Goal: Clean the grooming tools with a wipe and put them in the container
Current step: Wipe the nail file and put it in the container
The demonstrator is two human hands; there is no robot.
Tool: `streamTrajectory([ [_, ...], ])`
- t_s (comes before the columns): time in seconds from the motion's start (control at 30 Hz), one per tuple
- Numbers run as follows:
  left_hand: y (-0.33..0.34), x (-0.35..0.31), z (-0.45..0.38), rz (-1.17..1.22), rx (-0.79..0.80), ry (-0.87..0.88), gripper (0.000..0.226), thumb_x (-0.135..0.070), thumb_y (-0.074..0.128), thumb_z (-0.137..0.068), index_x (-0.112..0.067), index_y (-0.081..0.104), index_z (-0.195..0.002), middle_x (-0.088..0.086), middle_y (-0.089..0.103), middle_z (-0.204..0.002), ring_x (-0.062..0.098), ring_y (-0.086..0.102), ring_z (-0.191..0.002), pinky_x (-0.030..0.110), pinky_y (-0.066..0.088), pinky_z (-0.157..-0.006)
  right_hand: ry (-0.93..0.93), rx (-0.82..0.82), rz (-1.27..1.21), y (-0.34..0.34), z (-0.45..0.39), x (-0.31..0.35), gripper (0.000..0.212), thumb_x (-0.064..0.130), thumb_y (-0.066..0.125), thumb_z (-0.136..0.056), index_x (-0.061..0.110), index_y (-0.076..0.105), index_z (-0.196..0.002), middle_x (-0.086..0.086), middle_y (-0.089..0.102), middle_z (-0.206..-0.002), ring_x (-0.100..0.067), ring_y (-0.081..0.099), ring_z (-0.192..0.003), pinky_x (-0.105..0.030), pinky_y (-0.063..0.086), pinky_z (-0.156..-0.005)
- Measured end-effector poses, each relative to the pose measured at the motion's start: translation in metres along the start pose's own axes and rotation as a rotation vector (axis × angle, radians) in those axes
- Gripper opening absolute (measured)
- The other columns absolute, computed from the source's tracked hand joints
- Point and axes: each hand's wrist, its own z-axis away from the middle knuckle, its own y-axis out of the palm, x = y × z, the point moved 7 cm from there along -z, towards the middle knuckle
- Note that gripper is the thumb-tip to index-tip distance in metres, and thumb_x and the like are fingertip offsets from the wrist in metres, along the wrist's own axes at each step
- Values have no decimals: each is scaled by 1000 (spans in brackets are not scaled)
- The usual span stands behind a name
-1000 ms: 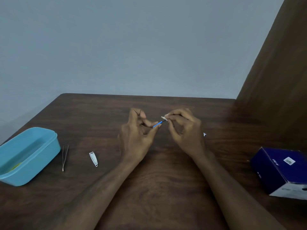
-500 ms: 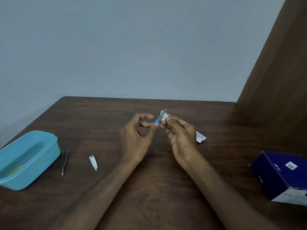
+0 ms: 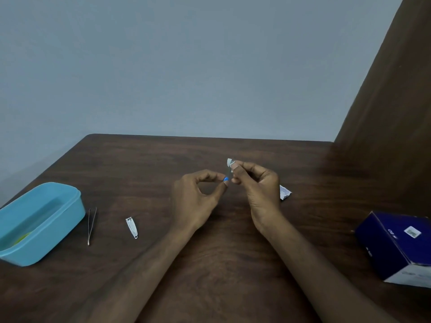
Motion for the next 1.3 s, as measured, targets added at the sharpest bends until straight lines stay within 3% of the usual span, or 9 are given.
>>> streamTrajectory([
  [0.1, -1, 5, -1, 58, -4, -35, 7, -44, 86, -87, -41, 82, -92, -28, 78, -87, -4, 72, -66, 37, 64, -70, -47, 33, 167, 0, 2, 0, 5, 16, 82, -91, 20, 84, -89, 4, 83, -88, -7, 72, -76, -28, 59, -80],
  [0.2, 2, 10, -2, 169, 11, -105, 9, -44, 87, -87, -38, 84, -94, -20, 80, -84, 11, 73, -53, 41, 64, -60, -85, 89, 337, 3, 3, 2, 7, 17, 83, -90, 23, 85, -87, 11, 82, -86, -3, 76, -84, -24, 57, -82],
  [0.3, 0, 15, -4, 274, -7, -184, 10, -36, 89, -85, -33, 85, -93, -14, 82, -84, 19, 69, -48, 35, 61, -56, -117, 106, 425, 3, 2, 3, 5, 21, 84, -89, 24, 85, -86, 13, 81, -86, -2, 76, -83, -22, 57, -79],
  [0.53, 1, 23, -8, 580, -98, -273, 12, -14, 87, -88, -11, 83, -99, 3, 83, -88, 3, 66, -64, 17, 46, -48, -404, 183, 778, 15, 12, 8, 8, 17, 86, -83, 24, 84, -80, 12, 73, -78, -5, 68, -68, -19, 53, -65],
  [0.63, 1, 23, -7, 583, -105, -274, 11, -14, 87, -88, -12, 83, -98, 2, 83, -88, 3, 67, -65, 18, 46, -48, -390, 59, 719, 6, 9, 14, 9, 18, 86, -85, 26, 84, -81, 13, 73, -78, -5, 69, -69, -14, 49, -65],
  [0.73, 3, 21, -5, 522, -61, -257, 11, -19, 88, -88, -16, 83, -97, 0, 83, -84, 10, 69, -63, 23, 49, -48, -349, -56, 534, -5, 7, 23, 5, 22, 86, -89, 26, 85, -87, 15, 77, -85, -6, 71, -69, -23, 55, -66],
  [0.87, 6, 16, -5, 422, -5, -214, 11, -26, 89, -87, -20, 83, -95, -5, 83, -85, 17, 66, -50, 27, 52, -48, -335, 13, 457, 1, 8, 22, 4, 22, 84, -91, 26, 85, -91, 15, 78, -90, -10, 73, -75, -33, 59, -69],
  [1.1, 0, 18, -8, 521, -83, -200, 10, -17, 87, -88, -16, 82, -97, 0, 83, -88, 9, 68, -62, 23, 48, -46, -367, 24, 691, 2, 8, 15, 7, 25, 87, -86, 29, 84, -81, 22, 71, -73, 0, 68, -68, -13, 46, -64],
  [1.3, 3, 8, -4, 275, 2, -92, 9, -37, 88, -87, -31, 84, -93, -13, 81, -83, 7, 72, -61, 32, 57, -57, -298, -70, 350, -9, 7, 27, 4, 22, 84, -92, 23, 84, -88, 12, 79, -85, 1, 63, -66, -17, 48, -63],
])
